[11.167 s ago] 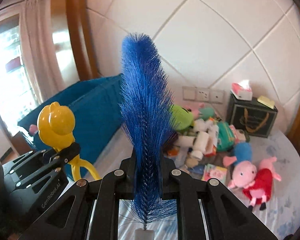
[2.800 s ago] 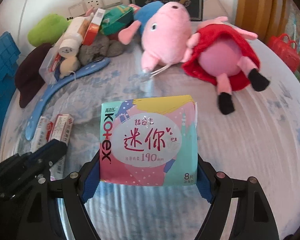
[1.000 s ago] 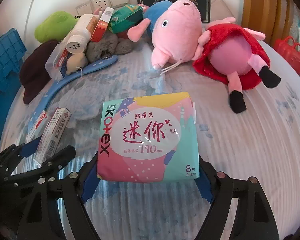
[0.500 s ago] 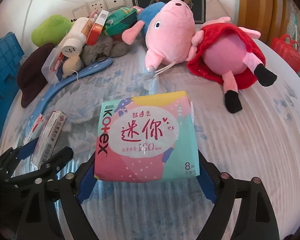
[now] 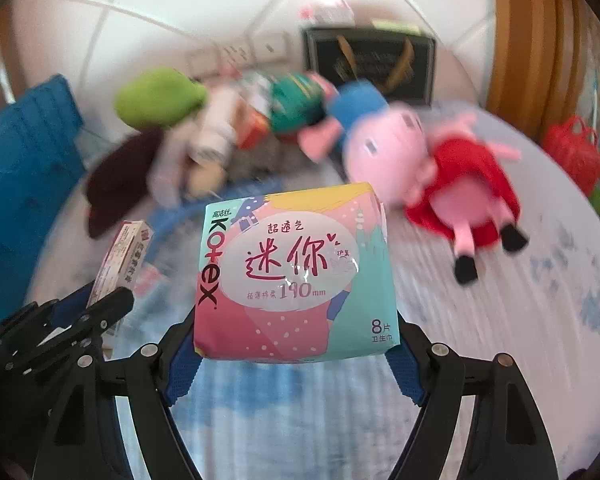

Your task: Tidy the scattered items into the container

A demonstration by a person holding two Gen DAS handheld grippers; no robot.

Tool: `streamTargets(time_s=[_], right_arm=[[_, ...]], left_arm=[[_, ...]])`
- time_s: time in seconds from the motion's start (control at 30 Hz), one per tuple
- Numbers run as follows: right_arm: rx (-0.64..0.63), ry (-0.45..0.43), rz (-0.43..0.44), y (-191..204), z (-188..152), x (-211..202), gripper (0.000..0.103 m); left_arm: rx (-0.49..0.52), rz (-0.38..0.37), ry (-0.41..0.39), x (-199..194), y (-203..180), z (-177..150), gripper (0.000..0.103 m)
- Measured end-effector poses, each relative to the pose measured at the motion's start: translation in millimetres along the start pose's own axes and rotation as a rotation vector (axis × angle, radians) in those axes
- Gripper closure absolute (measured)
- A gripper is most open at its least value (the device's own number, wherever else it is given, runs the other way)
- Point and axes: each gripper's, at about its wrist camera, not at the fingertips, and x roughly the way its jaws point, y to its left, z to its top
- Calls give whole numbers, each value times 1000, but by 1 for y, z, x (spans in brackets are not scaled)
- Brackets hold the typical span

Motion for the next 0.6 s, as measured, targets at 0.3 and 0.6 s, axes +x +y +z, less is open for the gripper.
streamTargets(time_s=[0.3,0.6], right_arm=[[-57,-172,45,95,46,-97,24],[-213,-273,212,181,91,-163,24]], left_arm=[[-6,11,-163,-115,70,43,75],[-69,197,-311,-224,142,70,75]])
